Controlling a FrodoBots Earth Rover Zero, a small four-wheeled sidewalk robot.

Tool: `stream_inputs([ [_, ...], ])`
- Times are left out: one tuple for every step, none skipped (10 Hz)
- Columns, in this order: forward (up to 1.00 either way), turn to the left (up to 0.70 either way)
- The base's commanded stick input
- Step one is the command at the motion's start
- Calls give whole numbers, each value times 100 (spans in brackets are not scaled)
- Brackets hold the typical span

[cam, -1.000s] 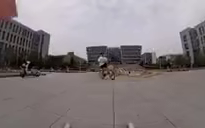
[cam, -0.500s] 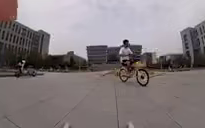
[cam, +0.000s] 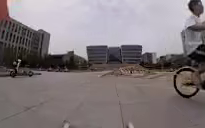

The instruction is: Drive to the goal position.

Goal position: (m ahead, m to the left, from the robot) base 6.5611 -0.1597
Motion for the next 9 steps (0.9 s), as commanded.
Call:
stream_inputs([
  [85,0],
  [85,0],
  [85,0],
  [85,0],
  [85,0],
  [85,0],
  [85,0],
  [85,0],
  [85,0],
])
